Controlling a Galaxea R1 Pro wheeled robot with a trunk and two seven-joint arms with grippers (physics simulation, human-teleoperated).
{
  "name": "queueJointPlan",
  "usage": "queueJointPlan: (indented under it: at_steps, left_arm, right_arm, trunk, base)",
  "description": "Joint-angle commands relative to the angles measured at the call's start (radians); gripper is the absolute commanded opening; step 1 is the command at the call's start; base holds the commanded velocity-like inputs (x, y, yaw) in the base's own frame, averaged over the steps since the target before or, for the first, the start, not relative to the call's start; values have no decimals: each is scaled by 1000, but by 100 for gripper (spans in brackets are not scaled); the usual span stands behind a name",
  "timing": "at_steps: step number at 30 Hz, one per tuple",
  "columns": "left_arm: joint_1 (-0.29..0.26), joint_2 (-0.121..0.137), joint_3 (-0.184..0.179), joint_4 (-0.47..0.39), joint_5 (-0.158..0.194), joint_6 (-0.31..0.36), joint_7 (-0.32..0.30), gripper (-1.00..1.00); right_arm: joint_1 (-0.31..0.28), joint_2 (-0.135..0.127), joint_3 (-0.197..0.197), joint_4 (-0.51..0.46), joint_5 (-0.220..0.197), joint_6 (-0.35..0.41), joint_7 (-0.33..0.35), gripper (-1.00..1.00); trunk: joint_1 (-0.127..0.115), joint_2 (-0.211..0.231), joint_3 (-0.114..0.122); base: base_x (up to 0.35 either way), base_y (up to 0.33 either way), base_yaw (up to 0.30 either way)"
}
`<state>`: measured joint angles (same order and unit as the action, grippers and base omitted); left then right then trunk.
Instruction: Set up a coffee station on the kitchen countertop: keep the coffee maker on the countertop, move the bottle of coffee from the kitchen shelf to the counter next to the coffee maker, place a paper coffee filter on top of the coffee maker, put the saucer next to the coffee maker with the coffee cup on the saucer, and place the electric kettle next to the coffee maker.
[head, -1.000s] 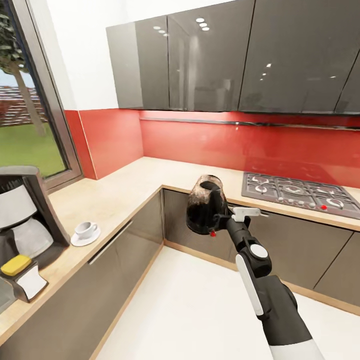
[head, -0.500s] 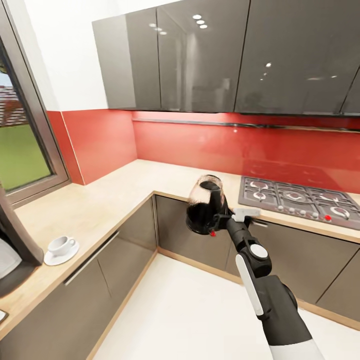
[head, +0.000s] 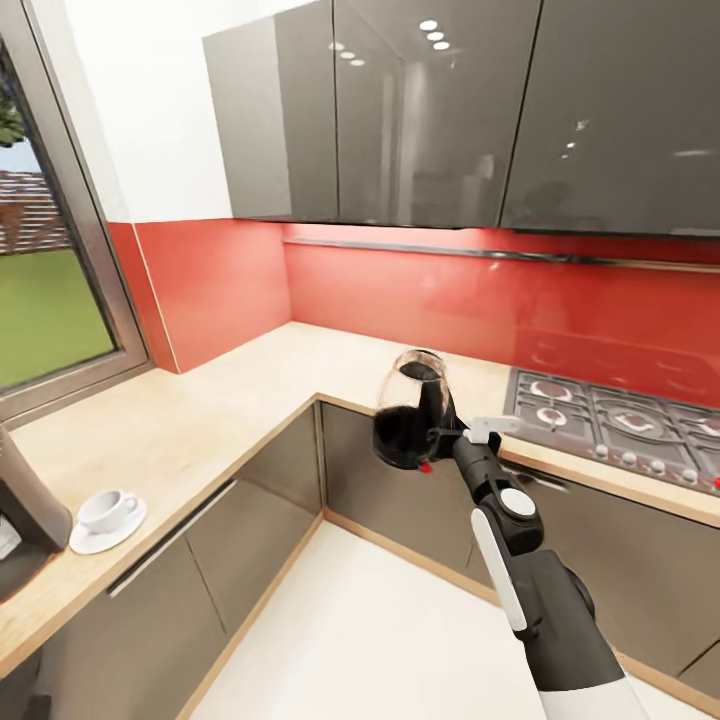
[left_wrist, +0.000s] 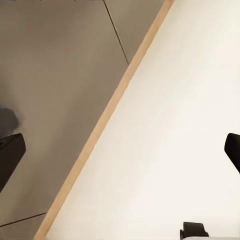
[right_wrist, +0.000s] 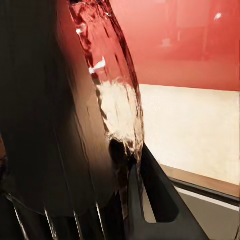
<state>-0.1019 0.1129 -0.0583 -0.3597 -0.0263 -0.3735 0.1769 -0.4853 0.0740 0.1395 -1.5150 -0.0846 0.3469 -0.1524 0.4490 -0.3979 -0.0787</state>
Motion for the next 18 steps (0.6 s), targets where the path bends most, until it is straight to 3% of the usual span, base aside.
queueJointPlan:
  at_steps: [1, 6, 12, 15, 18]
  left_arm:
    - [-1, 1, -6, 1, -3, -2, 9, 100]
    - [4, 2, -9, 11, -5, 3, 11, 100]
    - [7, 7, -11, 289, -6, 9, 14, 100]
    - [27, 4, -10, 381, -5, 23, 52, 100]
    - [52, 2, -9, 401, -3, 85, 83, 100]
  right_arm:
    - [-1, 0, 2, -2, -7, 4, -9, -100]
    - [-1, 0, 2, -2, -7, 4, -9, -100]
    - [-1, 1, 3, -2, -9, 5, -9, -100]
    - [-1, 1, 4, -2, -8, 6, -8, -100]
    - [-1, 1, 4, -2, -8, 6, -7, -100]
  trunk:
    - [1, -2, -2]
    - [1, -2, -2]
    - [1, -2, -2]
    - [1, -2, -2]
    - [1, -2, -2]
  base:
    - [278, -172, 275]
    - [207, -127, 275]
    - [20, -12, 275]
    - [1, -1, 275]
    - [0, 0, 275]
